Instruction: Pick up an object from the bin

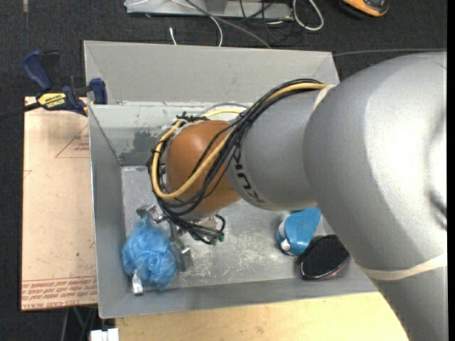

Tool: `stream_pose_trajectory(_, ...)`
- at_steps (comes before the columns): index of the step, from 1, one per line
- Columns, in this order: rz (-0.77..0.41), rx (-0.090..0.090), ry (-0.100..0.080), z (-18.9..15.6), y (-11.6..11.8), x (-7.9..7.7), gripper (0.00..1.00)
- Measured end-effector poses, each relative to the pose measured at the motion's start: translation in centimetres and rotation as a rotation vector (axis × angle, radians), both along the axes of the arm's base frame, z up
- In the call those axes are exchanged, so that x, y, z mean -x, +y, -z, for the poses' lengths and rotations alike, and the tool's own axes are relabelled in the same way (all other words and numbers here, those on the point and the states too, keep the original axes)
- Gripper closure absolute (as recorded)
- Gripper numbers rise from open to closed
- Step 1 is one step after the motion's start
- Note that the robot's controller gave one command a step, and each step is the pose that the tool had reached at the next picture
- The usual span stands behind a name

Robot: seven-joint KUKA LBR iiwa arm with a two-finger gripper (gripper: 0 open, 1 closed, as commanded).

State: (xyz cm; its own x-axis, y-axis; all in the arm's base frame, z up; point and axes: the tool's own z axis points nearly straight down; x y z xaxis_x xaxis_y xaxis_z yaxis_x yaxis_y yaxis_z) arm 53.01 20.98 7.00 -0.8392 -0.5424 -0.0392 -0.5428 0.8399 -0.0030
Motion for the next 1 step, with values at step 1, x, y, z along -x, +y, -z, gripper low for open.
stream_pose_trajectory(1,-0.029,0.002,-0.002,0.02,0.21,0.32,0.0)
